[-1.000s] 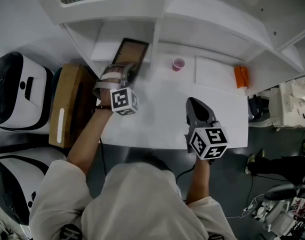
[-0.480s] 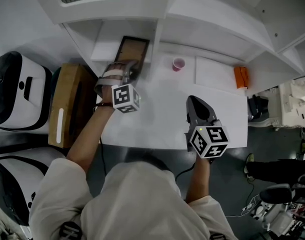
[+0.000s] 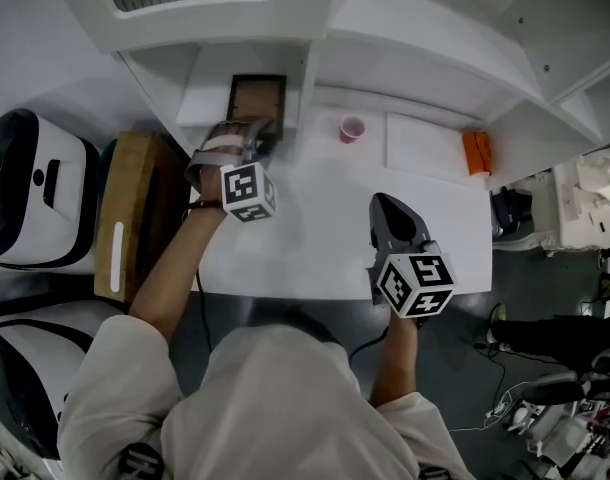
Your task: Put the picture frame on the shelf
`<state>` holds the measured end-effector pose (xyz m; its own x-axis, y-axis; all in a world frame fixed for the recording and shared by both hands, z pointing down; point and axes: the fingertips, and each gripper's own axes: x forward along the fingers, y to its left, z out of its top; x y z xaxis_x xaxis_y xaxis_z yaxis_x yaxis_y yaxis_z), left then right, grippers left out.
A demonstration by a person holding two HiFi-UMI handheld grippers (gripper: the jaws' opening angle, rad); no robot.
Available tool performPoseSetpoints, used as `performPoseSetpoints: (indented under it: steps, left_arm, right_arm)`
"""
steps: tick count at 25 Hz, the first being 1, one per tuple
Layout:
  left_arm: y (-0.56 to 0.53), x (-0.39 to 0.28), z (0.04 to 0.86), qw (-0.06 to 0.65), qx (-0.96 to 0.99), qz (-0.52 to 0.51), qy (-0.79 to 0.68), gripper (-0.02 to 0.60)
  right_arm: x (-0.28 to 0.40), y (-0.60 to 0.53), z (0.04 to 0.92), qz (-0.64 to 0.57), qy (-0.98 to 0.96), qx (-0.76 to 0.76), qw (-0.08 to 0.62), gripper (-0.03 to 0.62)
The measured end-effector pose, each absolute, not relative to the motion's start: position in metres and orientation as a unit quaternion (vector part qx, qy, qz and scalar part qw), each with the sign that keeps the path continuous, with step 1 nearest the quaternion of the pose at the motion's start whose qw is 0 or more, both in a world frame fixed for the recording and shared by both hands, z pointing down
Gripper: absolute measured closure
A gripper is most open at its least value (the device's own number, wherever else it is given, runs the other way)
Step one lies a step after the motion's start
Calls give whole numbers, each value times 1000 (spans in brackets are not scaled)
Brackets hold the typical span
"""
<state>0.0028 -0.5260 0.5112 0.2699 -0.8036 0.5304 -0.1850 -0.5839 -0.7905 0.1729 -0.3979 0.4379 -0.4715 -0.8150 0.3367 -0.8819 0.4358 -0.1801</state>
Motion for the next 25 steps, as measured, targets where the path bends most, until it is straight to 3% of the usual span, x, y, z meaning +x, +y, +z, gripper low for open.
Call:
performPoseSetpoints:
  steps: [7, 25]
  left_arm:
    - [-529, 5, 517, 295, -744, -502, 328, 351]
    - [-543, 14, 519, 271, -754, -508, 316, 324]
  right_arm:
    - [171, -395, 443, 175, -839, 505, 101, 588]
    - [175, -392, 451, 183, -838, 504, 102, 588]
